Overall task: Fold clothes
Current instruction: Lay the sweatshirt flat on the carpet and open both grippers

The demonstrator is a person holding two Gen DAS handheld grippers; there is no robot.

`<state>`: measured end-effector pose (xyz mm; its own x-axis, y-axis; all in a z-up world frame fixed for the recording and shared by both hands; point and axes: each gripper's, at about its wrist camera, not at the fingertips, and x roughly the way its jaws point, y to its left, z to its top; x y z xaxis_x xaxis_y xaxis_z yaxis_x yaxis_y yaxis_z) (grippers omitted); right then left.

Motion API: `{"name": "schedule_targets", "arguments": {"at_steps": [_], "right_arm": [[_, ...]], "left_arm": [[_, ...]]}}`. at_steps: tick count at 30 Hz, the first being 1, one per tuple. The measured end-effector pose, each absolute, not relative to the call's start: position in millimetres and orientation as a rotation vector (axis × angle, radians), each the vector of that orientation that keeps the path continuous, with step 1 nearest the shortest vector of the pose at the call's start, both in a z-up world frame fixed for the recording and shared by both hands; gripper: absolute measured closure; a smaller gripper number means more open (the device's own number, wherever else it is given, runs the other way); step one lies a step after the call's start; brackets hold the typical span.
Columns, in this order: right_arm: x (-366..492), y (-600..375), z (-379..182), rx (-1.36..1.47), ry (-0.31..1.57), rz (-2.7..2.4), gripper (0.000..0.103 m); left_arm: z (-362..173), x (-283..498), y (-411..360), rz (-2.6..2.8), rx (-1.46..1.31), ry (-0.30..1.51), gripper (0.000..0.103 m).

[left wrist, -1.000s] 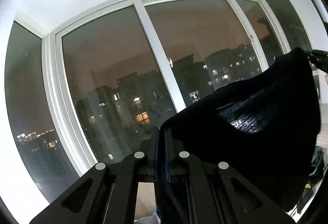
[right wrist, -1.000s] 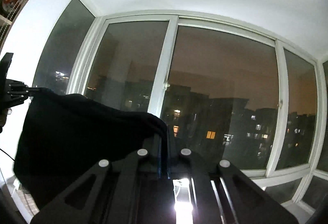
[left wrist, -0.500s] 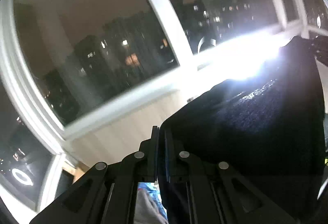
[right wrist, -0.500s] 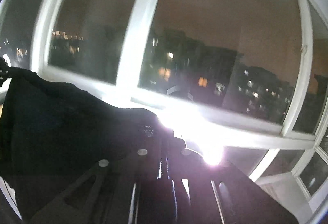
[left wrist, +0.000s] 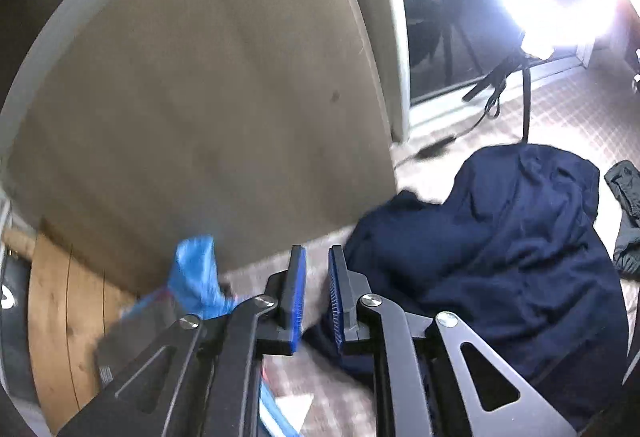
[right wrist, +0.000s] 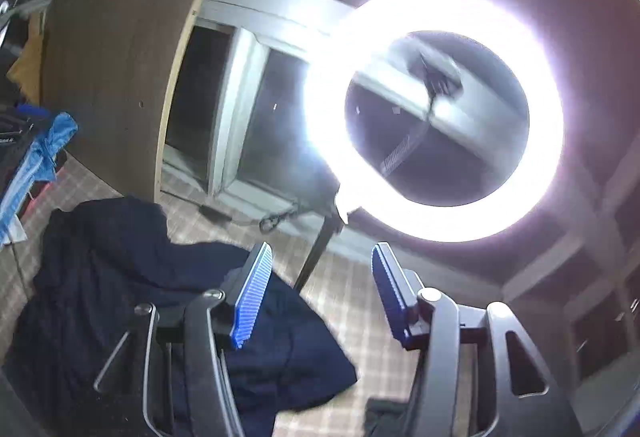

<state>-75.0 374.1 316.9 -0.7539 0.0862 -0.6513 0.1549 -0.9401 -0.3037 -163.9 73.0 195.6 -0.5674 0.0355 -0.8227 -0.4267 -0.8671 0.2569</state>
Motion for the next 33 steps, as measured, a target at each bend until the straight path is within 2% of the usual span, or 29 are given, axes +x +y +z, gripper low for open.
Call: {"name": "schedule_targets", "arguments": {"at_steps": [1, 2, 3, 6, 9, 14, 17, 18, 19, 20, 21, 22, 23, 24, 27, 30, 33], "right_arm": [[-74, 392, 304, 1.128, 0.458, -2.834, 0.048], [-74, 410, 291, 1.168, 0.383, -2.807, 0.045], [-70, 425, 271, 1.213, 0.324, -2.787, 0.044], [-62, 463, 198, 1.397, 0.202, -2.758, 0.044], [-72, 504, 142, 1.539, -0.05, -2.754, 0.044], [-114, 520, 100, 1.649, -0.36, -2.698, 0.044], [-125, 508, 82, 1.676, -0.361, -2.662, 0.044], [-128, 503, 76, 1.684, -0.354, -2.652, 0.044], [-131, 499, 70, 1.691, -0.347, -2.642, 0.044], [-133, 494, 67, 1.687, -0.331, -2.647, 0.044], [-135, 490, 67, 1.672, -0.32, -2.643, 0.047], [-138, 486, 66, 1.654, -0.314, -2.628, 0.054], [-141, 483, 66, 1.637, -0.308, -2.614, 0.084], [-142, 480, 66, 1.624, -0.303, -2.608, 0.101], [-140, 475, 79, 1.56, -0.272, -2.637, 0.102], [-137, 484, 105, 1.453, -0.238, -2.83, 0.102], [-141, 505, 116, 1.446, -0.37, -2.882, 0.1]], "left_arm": [[190, -158, 66, 2.467, -1.294, 0.628, 0.065], [179, -152, 60, 2.432, -1.308, 0.611, 0.058], [161, -143, 53, 2.398, -1.345, 0.587, 0.056], [106, -128, 32, 2.317, -1.503, 0.515, 0.057], [60, -137, 17, 2.274, -1.668, 0.348, 0.058], [22, -147, 27, 2.255, -1.741, 0.171, 0.058], [16, -145, 41, 2.254, -1.728, 0.187, 0.064], [19, -144, 43, 2.26, -1.712, 0.189, 0.077], [22, -142, 44, 2.26, -1.691, 0.179, 0.1], [25, -141, 42, 2.265, -1.678, 0.165, 0.101], [30, -139, 39, 2.273, -1.671, 0.146, 0.101], [34, -138, 36, 2.282, -1.665, 0.127, 0.101], [41, -136, 33, 2.3, -1.653, 0.123, 0.101], [50, -134, 29, 2.327, -1.636, 0.133, 0.101], [79, -125, 17, 2.433, -1.571, 0.201, 0.101], [107, -127, -4, 2.684, -1.518, 0.391, 0.101], [113, -132, -22, 2.757, -1.58, 0.432, 0.098]]}}
